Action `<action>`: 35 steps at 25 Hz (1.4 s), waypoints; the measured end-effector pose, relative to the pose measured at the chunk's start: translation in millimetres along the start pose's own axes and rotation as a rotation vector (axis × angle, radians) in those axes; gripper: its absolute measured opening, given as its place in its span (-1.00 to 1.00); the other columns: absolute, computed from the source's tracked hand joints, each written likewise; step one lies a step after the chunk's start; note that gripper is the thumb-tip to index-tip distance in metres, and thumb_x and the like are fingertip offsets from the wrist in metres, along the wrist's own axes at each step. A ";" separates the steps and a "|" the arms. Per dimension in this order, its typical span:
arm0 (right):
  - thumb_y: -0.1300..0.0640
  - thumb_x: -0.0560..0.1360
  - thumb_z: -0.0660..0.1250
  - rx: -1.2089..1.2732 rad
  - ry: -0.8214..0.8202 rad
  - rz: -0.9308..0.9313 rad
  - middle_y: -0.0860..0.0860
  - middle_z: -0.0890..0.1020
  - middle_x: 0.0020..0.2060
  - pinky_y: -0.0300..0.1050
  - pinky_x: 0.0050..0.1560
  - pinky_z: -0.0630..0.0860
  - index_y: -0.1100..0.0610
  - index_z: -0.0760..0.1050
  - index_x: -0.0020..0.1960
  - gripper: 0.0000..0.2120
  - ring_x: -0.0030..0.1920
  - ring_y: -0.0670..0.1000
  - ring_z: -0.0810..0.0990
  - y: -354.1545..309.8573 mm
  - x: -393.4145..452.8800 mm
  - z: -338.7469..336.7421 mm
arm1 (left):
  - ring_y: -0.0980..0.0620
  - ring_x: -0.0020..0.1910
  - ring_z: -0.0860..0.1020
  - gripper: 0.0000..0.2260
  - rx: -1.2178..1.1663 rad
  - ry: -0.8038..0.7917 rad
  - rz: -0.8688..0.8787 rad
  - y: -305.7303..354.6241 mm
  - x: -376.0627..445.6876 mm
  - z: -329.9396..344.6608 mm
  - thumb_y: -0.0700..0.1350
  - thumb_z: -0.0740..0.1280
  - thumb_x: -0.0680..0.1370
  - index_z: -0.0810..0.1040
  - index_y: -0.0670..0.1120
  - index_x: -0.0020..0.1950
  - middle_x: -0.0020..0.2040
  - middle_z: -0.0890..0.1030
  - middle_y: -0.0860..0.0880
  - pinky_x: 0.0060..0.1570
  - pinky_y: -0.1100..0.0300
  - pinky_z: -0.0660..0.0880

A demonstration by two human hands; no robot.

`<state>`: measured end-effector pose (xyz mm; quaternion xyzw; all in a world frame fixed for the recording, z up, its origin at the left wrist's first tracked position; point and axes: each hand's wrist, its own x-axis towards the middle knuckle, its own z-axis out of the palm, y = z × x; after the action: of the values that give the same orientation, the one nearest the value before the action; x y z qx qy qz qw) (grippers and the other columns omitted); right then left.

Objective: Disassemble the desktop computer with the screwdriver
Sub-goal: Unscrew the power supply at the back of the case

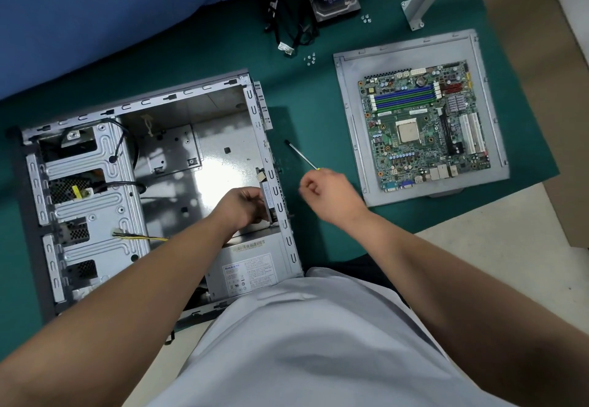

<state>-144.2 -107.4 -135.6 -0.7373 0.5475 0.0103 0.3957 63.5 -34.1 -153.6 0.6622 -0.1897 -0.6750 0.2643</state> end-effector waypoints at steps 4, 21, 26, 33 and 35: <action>-0.03 0.58 0.42 0.353 -0.263 0.294 0.00 0.71 -0.26 -0.12 -0.12 0.60 0.05 0.62 -0.07 -0.84 -0.26 0.00 0.64 -13.9 13.7 20.2 | 0.08 -0.49 0.60 -0.42 0.048 0.013 0.001 1.1 -1.1 -0.2 -0.57 0.21 0.54 0.71 -0.02 -0.43 -0.40 0.67 -0.05 -0.21 0.10 0.43; 0.16 0.54 0.41 0.064 -0.189 -0.113 0.08 0.72 -0.04 -0.10 -0.01 0.56 0.16 0.66 0.07 -0.86 -0.05 0.07 0.65 -8.2 16.5 13.9 | 0.08 -0.54 0.58 -0.38 -0.027 -0.010 0.022 8.9 -6.1 6.2 -0.64 0.14 0.51 0.69 -0.07 -0.48 -0.46 0.64 -0.04 -0.43 0.28 0.53; 0.24 0.58 0.35 -0.106 -0.079 -0.348 0.20 0.60 -0.02 0.09 -0.03 0.55 0.30 0.57 0.03 -0.88 -0.08 0.26 0.61 -0.5 6.7 22.2 | 0.13 -0.50 0.59 -0.61 0.073 0.031 -0.006 9.2 -6.6 4.9 -0.62 0.18 0.52 0.64 -0.22 -0.21 -0.43 0.66 -0.01 -0.34 0.27 0.53; 0.25 0.51 0.43 0.665 -0.313 0.489 0.09 0.72 -0.23 -0.20 -0.27 0.61 0.21 0.63 -0.09 -0.97 -0.33 -0.02 0.68 -12.5 28.2 24.0 | 0.09 -0.47 0.60 -0.42 0.051 0.037 -0.005 3.8 -2.4 2.3 -0.63 0.21 0.52 0.69 -0.06 -0.42 -0.41 0.67 -0.04 -0.17 0.07 0.45; 0.26 0.48 0.43 0.686 -0.341 0.563 0.11 0.69 -0.29 -0.24 -0.40 0.54 0.22 0.60 -0.10 -0.97 -0.42 -0.04 0.62 -18.4 33.7 20.8 | 0.09 -0.46 0.62 -0.43 0.070 0.035 -0.013 1.6 -0.5 1.4 -0.61 0.23 0.53 0.70 -0.04 -0.42 -0.39 0.68 -0.05 -0.17 0.08 0.48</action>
<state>-107.0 -120.3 -154.5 -0.3750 0.6250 0.0565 0.6823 62.3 -35.2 -152.2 0.6838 -0.2043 -0.6581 0.2400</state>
